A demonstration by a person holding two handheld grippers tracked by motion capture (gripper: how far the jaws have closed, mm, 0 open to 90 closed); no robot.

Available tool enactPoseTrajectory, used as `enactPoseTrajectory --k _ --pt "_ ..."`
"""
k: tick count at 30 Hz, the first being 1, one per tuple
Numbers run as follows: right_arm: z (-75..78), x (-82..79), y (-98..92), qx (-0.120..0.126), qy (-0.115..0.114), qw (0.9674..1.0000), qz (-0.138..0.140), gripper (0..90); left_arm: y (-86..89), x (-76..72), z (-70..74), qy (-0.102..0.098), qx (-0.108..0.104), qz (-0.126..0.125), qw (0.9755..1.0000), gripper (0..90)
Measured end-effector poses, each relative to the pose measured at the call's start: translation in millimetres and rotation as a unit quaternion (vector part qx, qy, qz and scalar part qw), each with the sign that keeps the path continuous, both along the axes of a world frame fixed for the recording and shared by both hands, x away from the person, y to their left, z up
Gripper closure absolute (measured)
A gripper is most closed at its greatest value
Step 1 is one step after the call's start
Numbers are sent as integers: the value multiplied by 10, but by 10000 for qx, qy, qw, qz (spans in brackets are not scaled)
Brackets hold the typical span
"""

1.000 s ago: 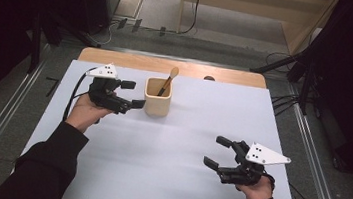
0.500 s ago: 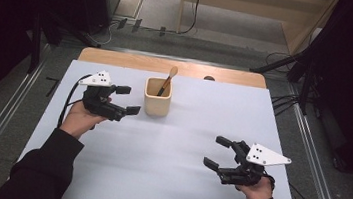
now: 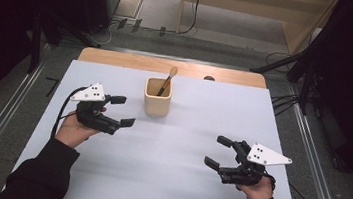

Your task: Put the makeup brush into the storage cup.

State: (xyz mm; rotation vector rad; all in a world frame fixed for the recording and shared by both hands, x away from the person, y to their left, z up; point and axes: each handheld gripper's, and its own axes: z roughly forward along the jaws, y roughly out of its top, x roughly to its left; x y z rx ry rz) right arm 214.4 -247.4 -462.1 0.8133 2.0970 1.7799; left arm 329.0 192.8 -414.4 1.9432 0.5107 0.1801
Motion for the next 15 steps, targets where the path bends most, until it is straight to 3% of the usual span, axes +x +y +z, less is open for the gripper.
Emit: enactPoseTrajectory --k 13,15 --pt "-9 2 -12 -47 28 10000 -44 203 76 -156 -78 113 -126 -20 9999 149" --pt "-11 3 -13 -45 29 10000 -46 203 98 -179 -87 186 -244 -64 9995 149"
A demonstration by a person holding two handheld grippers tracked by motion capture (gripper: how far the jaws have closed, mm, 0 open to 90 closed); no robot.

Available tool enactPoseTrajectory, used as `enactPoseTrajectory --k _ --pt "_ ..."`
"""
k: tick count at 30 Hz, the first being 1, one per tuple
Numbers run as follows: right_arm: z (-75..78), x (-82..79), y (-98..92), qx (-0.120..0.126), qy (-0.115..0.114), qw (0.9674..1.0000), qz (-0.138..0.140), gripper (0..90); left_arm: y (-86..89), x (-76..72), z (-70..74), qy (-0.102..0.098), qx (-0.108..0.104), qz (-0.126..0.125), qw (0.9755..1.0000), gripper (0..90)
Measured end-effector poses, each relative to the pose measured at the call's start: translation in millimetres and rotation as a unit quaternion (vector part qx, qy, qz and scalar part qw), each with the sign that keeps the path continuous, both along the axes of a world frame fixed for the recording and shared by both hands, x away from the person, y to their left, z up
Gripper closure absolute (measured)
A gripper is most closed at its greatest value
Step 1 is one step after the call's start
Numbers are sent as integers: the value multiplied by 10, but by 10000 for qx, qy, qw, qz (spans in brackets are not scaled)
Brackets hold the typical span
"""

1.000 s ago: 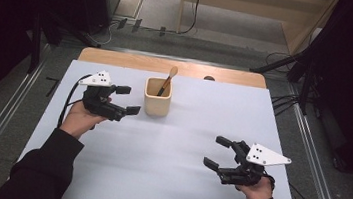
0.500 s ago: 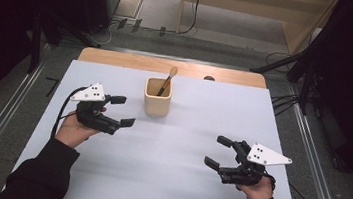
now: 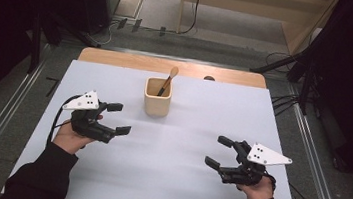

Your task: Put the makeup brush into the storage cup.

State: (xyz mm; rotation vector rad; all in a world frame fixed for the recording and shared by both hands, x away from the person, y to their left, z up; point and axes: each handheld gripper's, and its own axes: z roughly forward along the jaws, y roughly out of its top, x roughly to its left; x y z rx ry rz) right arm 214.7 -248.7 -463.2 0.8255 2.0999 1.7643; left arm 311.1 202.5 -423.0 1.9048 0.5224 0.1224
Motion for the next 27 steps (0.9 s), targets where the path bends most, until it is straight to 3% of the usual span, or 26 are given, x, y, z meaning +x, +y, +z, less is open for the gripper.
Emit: enactPoseTrajectory --k 27 --pt "-11 17 -46 10 -8 10000 -64 203 235 -395 -132 -258 56 59 9996 150"
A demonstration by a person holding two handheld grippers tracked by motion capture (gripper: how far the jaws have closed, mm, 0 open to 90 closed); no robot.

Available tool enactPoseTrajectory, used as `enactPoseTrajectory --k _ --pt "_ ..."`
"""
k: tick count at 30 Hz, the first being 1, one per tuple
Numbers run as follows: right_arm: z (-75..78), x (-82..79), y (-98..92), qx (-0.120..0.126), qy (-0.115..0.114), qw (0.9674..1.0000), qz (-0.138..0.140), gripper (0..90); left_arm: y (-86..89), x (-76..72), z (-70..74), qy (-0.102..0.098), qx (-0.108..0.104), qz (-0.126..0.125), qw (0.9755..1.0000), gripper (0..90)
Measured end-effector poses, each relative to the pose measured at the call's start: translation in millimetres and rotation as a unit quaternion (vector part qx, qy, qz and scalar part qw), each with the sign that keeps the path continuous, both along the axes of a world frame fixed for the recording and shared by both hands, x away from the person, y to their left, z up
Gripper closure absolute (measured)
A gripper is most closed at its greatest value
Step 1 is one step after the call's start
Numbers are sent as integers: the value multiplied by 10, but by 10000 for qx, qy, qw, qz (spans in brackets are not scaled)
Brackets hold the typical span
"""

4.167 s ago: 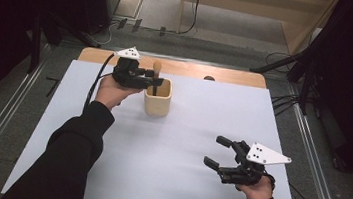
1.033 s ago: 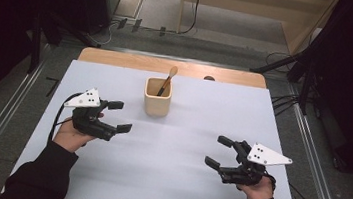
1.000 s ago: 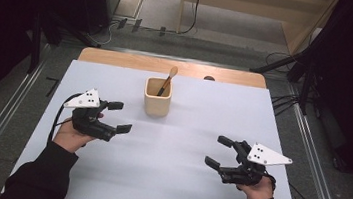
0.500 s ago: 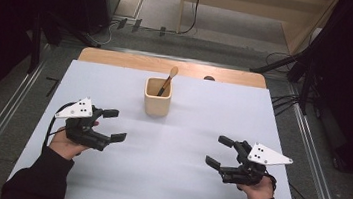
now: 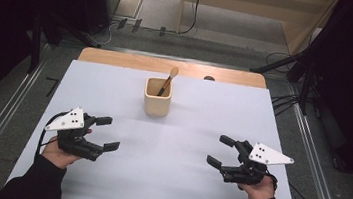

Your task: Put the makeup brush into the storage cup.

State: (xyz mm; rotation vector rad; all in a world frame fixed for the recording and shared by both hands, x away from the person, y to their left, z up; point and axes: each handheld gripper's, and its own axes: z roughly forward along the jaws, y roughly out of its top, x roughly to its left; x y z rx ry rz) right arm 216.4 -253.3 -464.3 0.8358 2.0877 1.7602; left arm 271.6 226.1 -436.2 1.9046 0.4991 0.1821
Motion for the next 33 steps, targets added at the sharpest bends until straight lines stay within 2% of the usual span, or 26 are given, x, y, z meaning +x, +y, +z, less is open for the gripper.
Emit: enactPoseTrajectory --k 8,17,25,33 --pt "8 -16 -22 -10 -31 10000 -6 203 68 -94 3 -64 -79 19 9999 151" --pt "16 -49 -40 -41 -20 10000 -11 203 119 -174 12 -200 -50 71 9998 150" --pt "16 -73 -93 -27 -15 10000 -72 203 168 -172 5 -225 -91 168 9996 151" --pt "17 -71 -94 -37 -22 10000 -41 203 158 -179 1 -243 -46 148 9996 150"
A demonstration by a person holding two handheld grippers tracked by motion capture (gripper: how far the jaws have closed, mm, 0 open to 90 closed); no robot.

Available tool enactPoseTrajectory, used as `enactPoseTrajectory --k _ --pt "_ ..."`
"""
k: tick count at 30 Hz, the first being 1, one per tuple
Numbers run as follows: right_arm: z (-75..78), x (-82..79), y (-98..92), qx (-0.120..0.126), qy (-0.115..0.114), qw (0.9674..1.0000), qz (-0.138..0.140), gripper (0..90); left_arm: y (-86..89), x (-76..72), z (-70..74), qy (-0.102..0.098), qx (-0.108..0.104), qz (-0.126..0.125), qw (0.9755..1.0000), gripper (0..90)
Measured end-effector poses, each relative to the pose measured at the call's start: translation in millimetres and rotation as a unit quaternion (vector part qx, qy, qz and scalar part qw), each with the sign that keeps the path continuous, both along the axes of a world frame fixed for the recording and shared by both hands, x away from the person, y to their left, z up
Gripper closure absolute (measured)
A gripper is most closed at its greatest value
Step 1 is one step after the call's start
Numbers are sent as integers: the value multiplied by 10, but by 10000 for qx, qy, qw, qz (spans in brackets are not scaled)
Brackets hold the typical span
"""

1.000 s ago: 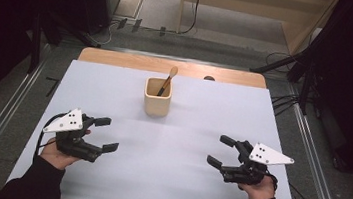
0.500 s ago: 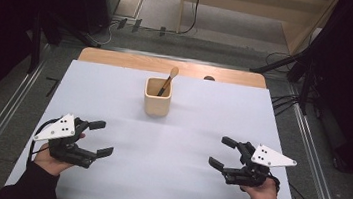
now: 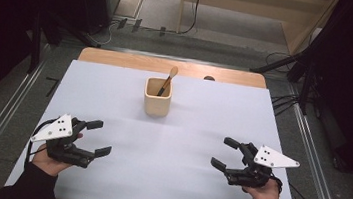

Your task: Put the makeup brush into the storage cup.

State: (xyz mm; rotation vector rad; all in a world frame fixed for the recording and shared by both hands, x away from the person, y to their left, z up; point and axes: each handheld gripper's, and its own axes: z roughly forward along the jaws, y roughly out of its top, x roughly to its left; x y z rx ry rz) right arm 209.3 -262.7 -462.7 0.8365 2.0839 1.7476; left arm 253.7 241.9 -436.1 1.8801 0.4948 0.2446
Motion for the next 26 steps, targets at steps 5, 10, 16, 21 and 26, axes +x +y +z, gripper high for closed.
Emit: enactPoseTrajectory --k 5,10,16,21,26 --pt "-3 3 4 -13 22 10000 7 203 -3 3 -6 32 -7 3 10000 150" --pt "-5 6 9 -20 29 10000 14 203 -5 5 -10 35 23 10 10000 150" --pt "-4 7 7 -15 38 10000 10 203 1 6 -7 48 -6 28 10000 150" --pt "-6 10 9 -20 41 10000 13 203 -12 10 -21 94 41 13 9999 150" --pt "-12 21 4 -20 39 10000 1 203 -19 14 -23 94 62 -20 9999 150"
